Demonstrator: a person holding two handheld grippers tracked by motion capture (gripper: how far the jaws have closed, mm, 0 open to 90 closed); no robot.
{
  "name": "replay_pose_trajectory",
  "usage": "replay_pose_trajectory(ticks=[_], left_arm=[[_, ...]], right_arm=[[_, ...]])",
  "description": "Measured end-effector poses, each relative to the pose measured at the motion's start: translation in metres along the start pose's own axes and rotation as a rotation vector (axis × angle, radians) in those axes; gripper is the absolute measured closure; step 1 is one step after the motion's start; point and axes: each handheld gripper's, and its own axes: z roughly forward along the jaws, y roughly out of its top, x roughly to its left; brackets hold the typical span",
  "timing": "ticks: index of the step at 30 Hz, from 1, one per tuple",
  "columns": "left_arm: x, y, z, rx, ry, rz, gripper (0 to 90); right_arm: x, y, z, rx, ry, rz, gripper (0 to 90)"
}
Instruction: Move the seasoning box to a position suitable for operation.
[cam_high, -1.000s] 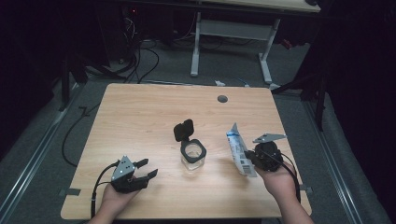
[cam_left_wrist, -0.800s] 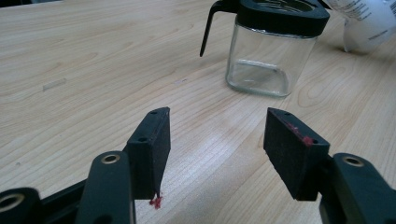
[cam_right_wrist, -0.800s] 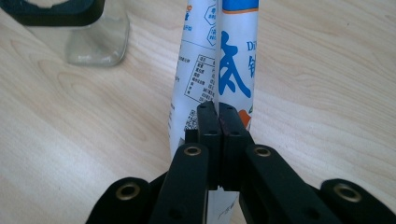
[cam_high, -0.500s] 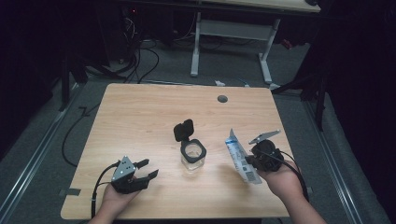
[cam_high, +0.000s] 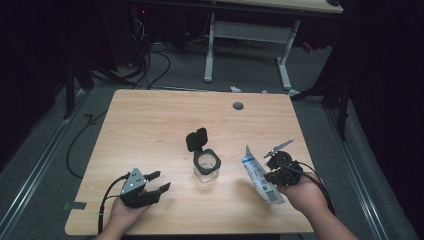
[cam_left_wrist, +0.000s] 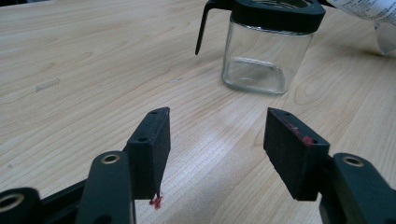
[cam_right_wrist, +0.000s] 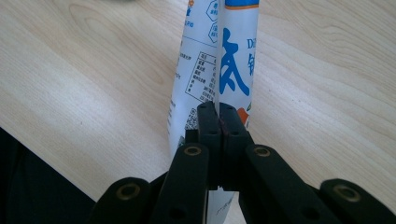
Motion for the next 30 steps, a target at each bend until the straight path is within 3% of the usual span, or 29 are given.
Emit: replay_pose_trajectory(ticks=[14, 22, 26, 30], left_arm=[[-0.002, 0.0, 0.001, 0.003, -0.009, 0.007, 41.6], [-0.003, 0.0, 0.002, 0.003, -0.013, 0.011, 41.6], [-0.008, 0.001, 0.003, -0.001, -0.037, 0.014, 40.5], [-0.023, 0.004, 0.009, -0.011, -0.083, 0.036, 38.4]], right_arm=[[0.007, 0.01, -0.002, 0.107, 0.02, -0.033, 90.0], [0.009, 0.013, -0.004, 0.131, 0.025, -0.043, 90.0], [0.01, 0.014, -0.008, 0.125, 0.021, -0.043, 90.0], [0.011, 0.015, -0.013, 0.118, 0.021, -0.05, 90.0]])
